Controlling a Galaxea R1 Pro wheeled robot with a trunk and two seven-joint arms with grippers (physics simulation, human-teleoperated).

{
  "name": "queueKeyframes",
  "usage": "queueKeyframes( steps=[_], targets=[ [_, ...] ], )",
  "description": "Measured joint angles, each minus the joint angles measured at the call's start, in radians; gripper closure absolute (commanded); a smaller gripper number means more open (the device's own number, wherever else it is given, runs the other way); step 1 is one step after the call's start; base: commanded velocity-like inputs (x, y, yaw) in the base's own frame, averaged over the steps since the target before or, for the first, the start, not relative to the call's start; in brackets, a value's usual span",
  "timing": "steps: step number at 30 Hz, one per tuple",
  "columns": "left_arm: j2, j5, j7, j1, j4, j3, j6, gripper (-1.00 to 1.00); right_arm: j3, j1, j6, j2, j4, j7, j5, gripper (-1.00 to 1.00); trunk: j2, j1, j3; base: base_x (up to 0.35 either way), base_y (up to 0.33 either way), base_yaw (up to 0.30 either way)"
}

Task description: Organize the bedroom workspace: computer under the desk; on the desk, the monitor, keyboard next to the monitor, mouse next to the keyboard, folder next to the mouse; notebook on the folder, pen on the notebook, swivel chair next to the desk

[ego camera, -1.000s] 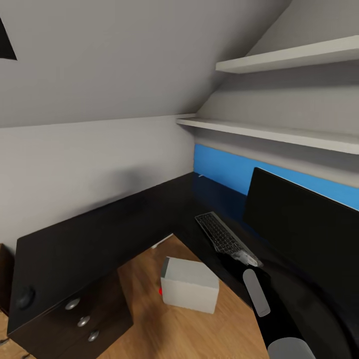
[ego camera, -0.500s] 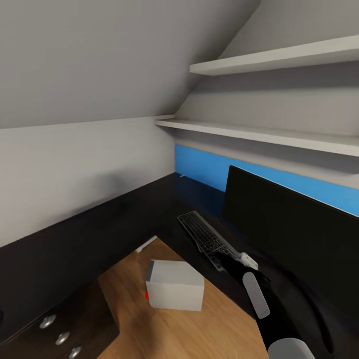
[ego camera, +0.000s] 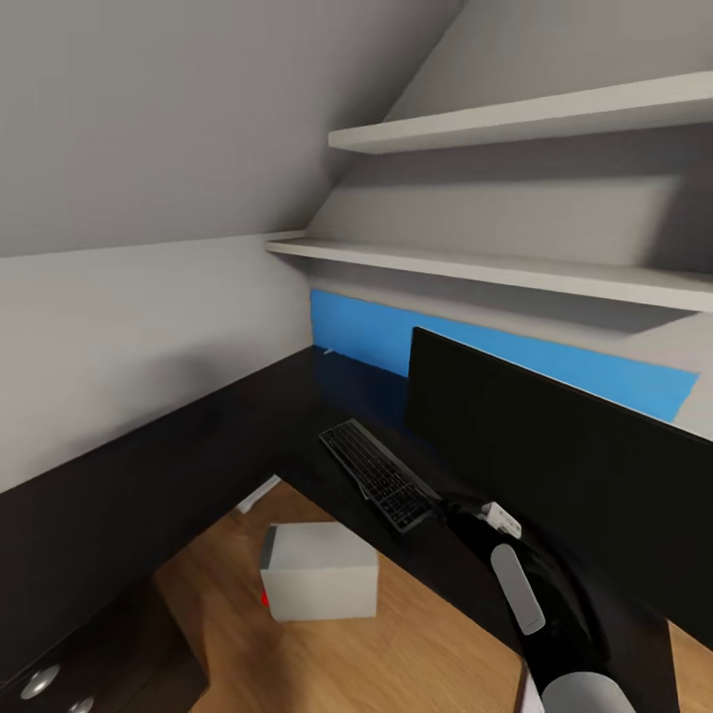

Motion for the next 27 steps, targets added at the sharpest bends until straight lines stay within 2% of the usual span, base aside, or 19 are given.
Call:
queueKeyframes(
  steps=[6, 11, 13, 15, 16, 17, 18, 20, 21, 22, 24, 27],
  targets=[
    [0.001, 0.000, -0.001, 0.000, -0.005, 0.000, -0.002, -1.00, -0.012, 0.000, -0.022, -0.001, 0.032, 0.018, -0.001, -1.00, 0.000, 0.000, 0.002, 0.000, 0.000, -0.131],
    [-0.001, 0.002, -0.001, 0.000, -0.132, 0.003, 0.017, -1.00, -0.011, 0.000, -0.025, -0.001, 0.038, 0.062, -0.001, -1.00, 0.000, 0.000, 0.002, 0.000, 0.000, -0.016],
    [-0.001, 0.003, -0.002, 0.000, -0.193, 0.004, 0.062, -1.00, -0.010, 0.000, -0.025, -0.001, 0.038, 0.067, -0.001, -1.00, 0.000, 0.000, 0.002, 0.000, 0.000, -0.005],
    [-0.001, 0.002, -0.002, 0.000, -0.263, 0.004, 0.159, -1.00, -0.011, 0.000, -0.025, 0.000, 0.039, 0.069, -0.001, -1.00, 0.000, 0.000, 0.002, 0.000, 0.000, -0.002],
    [-0.001, 0.002, -0.002, 0.000, -0.333, 0.002, 0.260, -1.00, -0.011, 0.000, -0.024, 0.001, 0.040, 0.069, 0.000, -1.00, 0.000, 0.000, 0.003, 0.000, 0.000, -0.002],
    [-0.001, 0.003, -0.001, 0.000, -0.375, 0.002, 0.315, -1.00, -0.011, 0.000, -0.024, 0.001, 0.040, 0.069, 0.000, -1.00, 0.000, 0.000, 0.003, 0.000, 0.000, 0.000],
    [-0.002, 0.008, -0.001, -0.001, -0.457, 0.000, 0.413, -1.00, -0.012, 0.000, -0.023, 0.001, 0.041, 0.069, 0.000, -1.00, 0.000, 0.000, 0.003, 0.000, 0.000, 0.000],
    [-0.002, 0.020, -0.001, 0.000, -0.554, 0.000, 0.527, -1.00, -0.012, 0.000, -0.022, 0.001, 0.040, 0.069, 0.000, -1.00, 0.000, 0.000, 0.003, 0.000, 0.000, 0.000],
    [-0.003, 0.045, -0.001, 0.000, -0.643, 0.000, 0.637, -1.00, -0.012, 0.000, -0.021, 0.001, 0.041, 0.069, 0.000, -1.00, 0.000, 0.000, 0.003, 0.000, 0.000, 0.000],
    [-0.003, 0.084, -0.001, 0.000, -0.732, 0.001, 0.743, -1.00, -0.013, 0.000, -0.020, 0.001, 0.040, 0.069, 0.000, -1.00, 0.000, 0.000, 0.003, 0.000, 0.000, 0.000],
    [0.001, 0.185, 0.001, 0.000, -0.858, 0.002, 0.909, -1.00, -0.015, 0.000, -0.018, 0.001, 0.040, 0.069, -0.002, -1.00, 0.000, 0.000, 0.003, 0.000, 0.000, 0.000],
    [0.008, 0.259, 0.003, 0.000, -0.903, 0.003, 0.995, -1.00, -0.016, 0.000, -0.019, 0.000, 0.040, 0.070, -0.002, -1.00, 0.000, 0.000, 0.003, 0.000, 0.000, 0.000]
  ],
)
